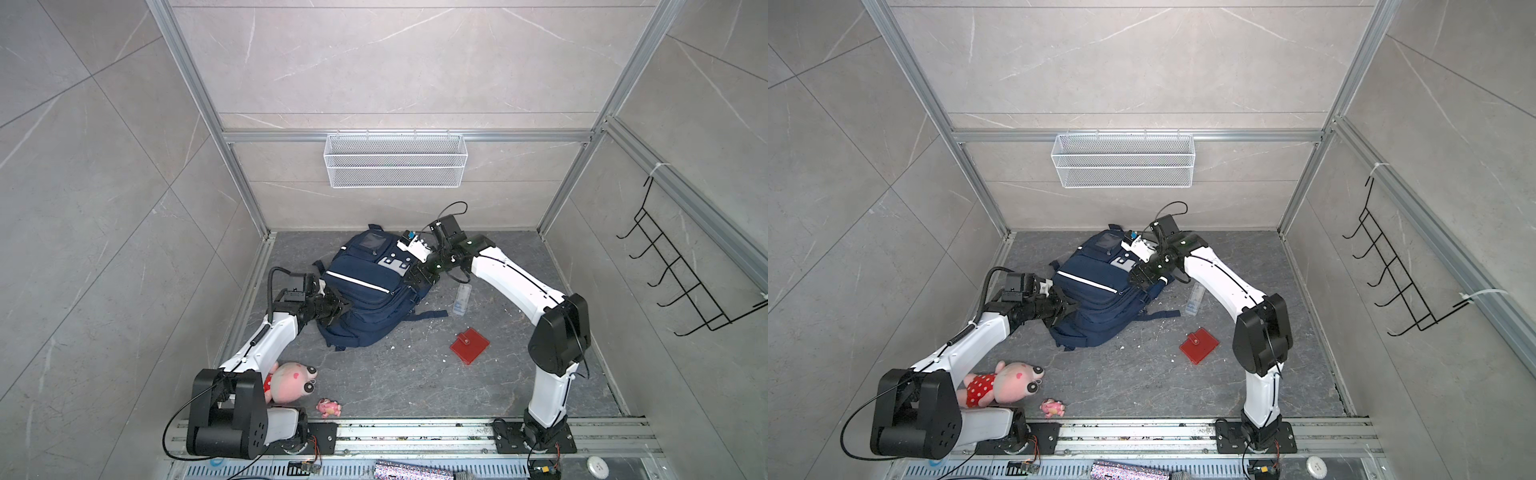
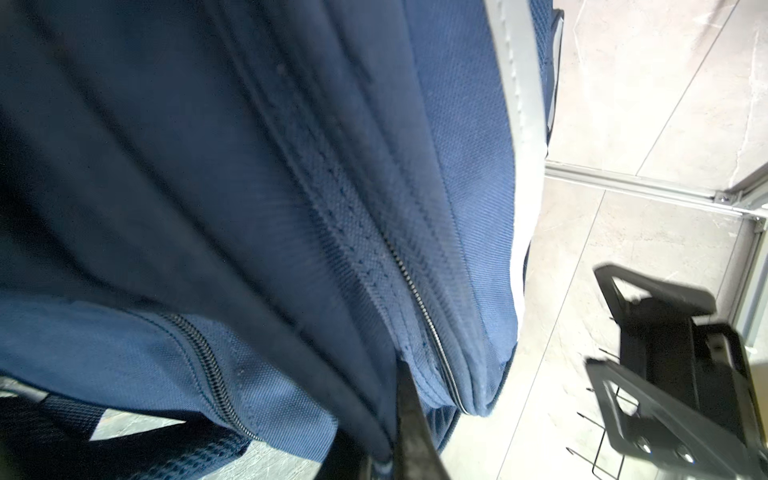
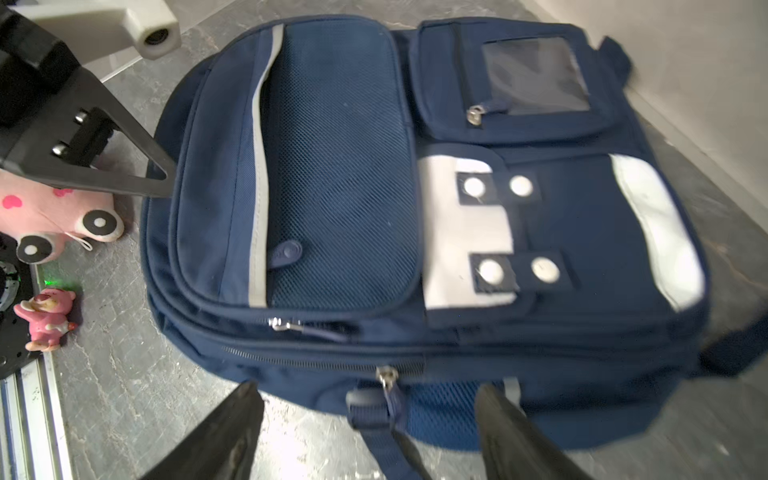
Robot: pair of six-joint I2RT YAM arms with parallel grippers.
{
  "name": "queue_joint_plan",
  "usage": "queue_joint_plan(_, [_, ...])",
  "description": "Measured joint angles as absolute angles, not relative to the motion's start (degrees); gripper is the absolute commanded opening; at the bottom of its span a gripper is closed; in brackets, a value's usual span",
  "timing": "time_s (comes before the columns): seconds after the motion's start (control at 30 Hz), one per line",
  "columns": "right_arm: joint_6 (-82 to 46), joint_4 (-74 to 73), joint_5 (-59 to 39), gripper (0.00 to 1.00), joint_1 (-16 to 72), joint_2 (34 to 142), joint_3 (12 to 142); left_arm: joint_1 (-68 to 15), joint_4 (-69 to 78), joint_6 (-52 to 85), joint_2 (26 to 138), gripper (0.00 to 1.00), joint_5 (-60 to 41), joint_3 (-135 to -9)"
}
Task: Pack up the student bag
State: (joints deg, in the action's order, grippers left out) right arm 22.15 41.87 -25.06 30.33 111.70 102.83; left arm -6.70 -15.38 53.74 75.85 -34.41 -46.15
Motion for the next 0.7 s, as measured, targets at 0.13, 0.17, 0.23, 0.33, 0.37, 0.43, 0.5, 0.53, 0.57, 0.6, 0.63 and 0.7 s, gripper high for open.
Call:
queue_joint_plan(0.13, [25.91,45.08,-28.69,0.83,30.76,115.92,105.58,-6.7,-17.02,52.99,76.2,0.0,-34.54,-47.37])
queue_joint_plan(0.17, [26.63,45.8,-29.32,0.83,30.85,116.73,106.04,-6.7,-17.47,52.86,76.23,0.0,-34.52,-47.66])
queue_joint_plan(0.23, [27.97,47.66,-30.52,0.83,31.07,118.5,107.37,-6.7,-18.39,52.64,76.25,0.0,-34.54,-48.29])
queue_joint_plan(0.33, [29.23,49.34,-31.46,0.83,31.7,120.31,108.73,-6.7,-19.51,52.36,76.25,0.0,-34.54,-48.82])
queue_joint_plan(0.37, [29.45,49.78,-31.4,0.83,31.9,120.68,108.9,-6.7,-19.81,52.27,76.25,0.0,-34.5,-48.86])
queue_joint_plan(0.43, [29.63,50.72,-31.31,0.82,32.21,121.56,109.4,-6.48,-20.58,52.16,76.31,0.0,-34.48,-48.86])
queue_joint_plan(0.5, [29.65,51.13,-31.29,0.82,32.51,122.5,109.89,-6.42,-20.73,52.14,76.34,0.0,-34.54,-48.86])
queue_joint_plan(0.53, [29.63,51.33,-31.11,0.81,32.69,123.0,110.06,-6.39,-20.8,52.12,76.34,0.0,-34.54,-48.86])
queue_joint_plan(0.57, [29.61,51.53,-31.09,0.81,32.75,123.37,110.3,-6.37,-20.84,52.12,76.34,0.0,-34.5,-48.86])
queue_joint_plan(0.6, [29.61,51.75,-31.11,0.81,32.8,123.83,110.63,-6.37,-20.86,52.12,76.34,0.0,-34.44,-48.86])
queue_joint_plan(0.63, [29.58,51.94,-31.11,0.79,32.8,124.11,110.87,-6.37,-20.84,52.12,76.34,0.0,-34.41,-48.86])
queue_joint_plan(0.7, [29.52,52.14,-31.07,0.76,32.77,124.4,111.15,-6.37,-20.8,52.12,76.34,0.0,-34.37,-48.86])
